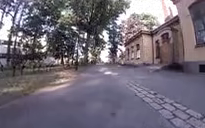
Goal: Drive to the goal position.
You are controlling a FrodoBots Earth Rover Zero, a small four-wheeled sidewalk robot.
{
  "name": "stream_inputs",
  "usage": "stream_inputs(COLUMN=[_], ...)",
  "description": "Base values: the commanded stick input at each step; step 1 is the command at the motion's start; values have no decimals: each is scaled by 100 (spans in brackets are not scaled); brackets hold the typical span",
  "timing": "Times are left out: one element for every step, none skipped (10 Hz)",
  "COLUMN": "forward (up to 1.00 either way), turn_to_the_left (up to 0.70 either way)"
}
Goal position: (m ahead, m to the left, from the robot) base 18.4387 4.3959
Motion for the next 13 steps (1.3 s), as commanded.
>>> stream_inputs(forward=[45,45,45,45,45,45,45,45,45,45,45,45,45], turn_to_the_left=[0,0,0,0,0,0,0,0,0,0,0,0,0])
